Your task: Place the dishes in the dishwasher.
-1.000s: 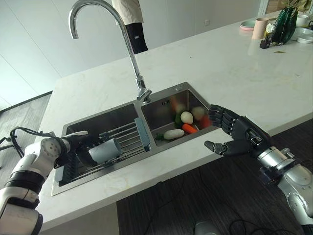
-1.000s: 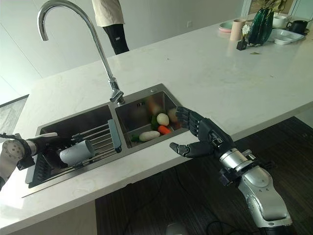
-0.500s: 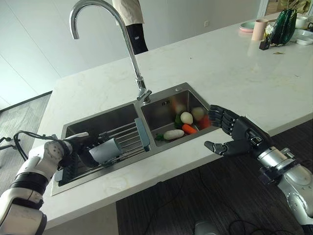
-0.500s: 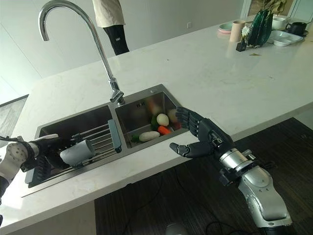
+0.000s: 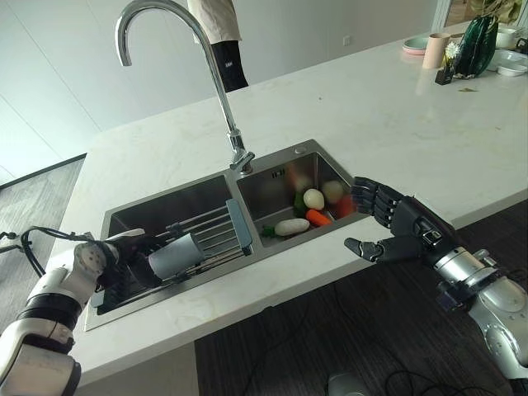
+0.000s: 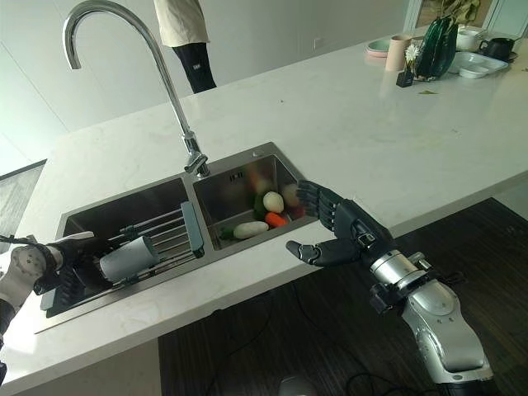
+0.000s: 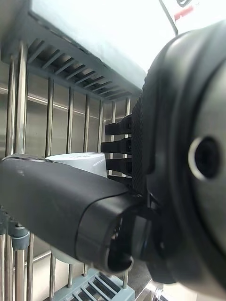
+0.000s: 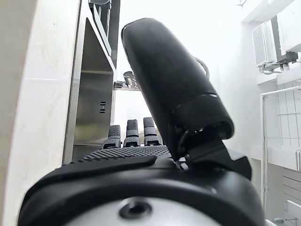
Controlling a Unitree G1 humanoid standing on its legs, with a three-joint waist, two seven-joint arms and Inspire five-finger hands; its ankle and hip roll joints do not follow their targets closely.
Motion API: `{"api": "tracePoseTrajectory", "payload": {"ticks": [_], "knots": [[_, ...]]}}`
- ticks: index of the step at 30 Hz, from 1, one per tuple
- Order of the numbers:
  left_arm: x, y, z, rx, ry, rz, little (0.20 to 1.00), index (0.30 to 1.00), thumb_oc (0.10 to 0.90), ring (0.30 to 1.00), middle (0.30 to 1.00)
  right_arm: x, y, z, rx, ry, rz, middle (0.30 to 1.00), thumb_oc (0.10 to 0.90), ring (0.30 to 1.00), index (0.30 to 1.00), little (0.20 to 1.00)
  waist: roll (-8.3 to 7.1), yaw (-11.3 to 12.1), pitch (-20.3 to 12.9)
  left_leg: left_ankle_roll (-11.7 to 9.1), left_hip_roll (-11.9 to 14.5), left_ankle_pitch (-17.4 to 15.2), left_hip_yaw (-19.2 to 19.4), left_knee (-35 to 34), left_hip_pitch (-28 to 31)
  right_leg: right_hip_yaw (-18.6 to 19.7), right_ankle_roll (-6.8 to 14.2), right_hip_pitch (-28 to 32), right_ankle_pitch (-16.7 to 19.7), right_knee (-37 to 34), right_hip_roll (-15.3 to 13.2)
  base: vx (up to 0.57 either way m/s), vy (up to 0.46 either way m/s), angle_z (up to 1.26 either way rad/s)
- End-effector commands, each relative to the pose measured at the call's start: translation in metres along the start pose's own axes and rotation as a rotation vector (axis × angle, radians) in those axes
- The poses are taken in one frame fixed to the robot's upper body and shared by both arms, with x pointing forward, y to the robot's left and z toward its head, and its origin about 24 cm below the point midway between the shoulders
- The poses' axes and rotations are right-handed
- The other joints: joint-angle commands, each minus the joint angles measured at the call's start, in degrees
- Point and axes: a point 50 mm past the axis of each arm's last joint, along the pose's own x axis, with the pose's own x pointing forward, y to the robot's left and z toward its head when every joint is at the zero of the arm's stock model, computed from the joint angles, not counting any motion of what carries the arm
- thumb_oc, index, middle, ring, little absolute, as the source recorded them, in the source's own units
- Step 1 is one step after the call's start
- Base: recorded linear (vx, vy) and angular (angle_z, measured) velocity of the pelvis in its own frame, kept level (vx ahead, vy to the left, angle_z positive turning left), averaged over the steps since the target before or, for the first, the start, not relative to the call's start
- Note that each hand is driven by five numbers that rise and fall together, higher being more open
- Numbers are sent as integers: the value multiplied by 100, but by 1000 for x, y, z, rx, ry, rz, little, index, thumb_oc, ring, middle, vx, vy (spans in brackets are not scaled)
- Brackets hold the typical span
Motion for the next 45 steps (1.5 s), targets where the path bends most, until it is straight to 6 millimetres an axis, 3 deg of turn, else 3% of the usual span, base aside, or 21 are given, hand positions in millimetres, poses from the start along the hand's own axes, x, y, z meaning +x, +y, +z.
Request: {"api": "tracePoseTrajectory", "payload": {"ticks": [1,22,37,38,39,40,41,45], "knots": [[-16,46,5,-53,-32,226,900,900,800,900,900,5,-8,58,-109,-316,-10,900,800,900,900,900,-91,-112,-261,299,4,-1177,-27,1014,-382,-403,727,630,-281,-660,-167,0,0,0],[-12,44,7,-90,-26,250,900,900,800,900,900,4,-6,57,-110,-311,-7,900,800,900,900,900,-120,-187,-255,316,-9,-1203,-10,1014,-361,-298,732,622,-278,-660,-151,0,0,-1],[-3,21,-11,-121,52,123,900,900,800,900,900,4,-6,58,-117,-311,-2,900,800,900,900,900,-112,-234,-257,313,14,-1206,72,1014,-336,-304,735,598,-264,-660,-137,-2,0,0],[-3,20,-12,-122,60,123,801,801,734,801,801,4,-6,58,-118,-312,-2,900,800,900,900,900,-112,-234,-256,312,17,-1206,79,1014,-336,-309,732,597,-266,-660,-135,0,0,0],[-2,18,-14,-123,63,118,596,596,598,596,596,4,-6,59,-117,-314,-2,900,800,900,900,900,-112,-234,-256,314,15,-1207,77,1014,-335,-311,728,600,-269,-660,-131,0,0,0],[-1,16,-14,-125,63,113,509,509,540,509,509,4,-5,59,-116,-315,-1,900,800,900,900,900,-113,-237,-254,314,15,-1205,76,1014,-335,-310,726,601,-271,-660,-128,0,0,0],[-1,16,-14,-117,57,126,319,319,413,319,319,4,-6,59,-116,-317,0,900,800,900,900,900,-116,-238,-252,312,19,-1202,81,1014,-333,-309,724,602,-271,-660,-129,0,0,0],[-1,15,-16,-141,60,143,300,300,400,300,300,3,-6,59,-114,-319,1,900,800,900,900,900,-123,-246,-262,307,27,-1199,93,1014,-331,-305,724,604,-272,-660,-122,0,0,0]]}}
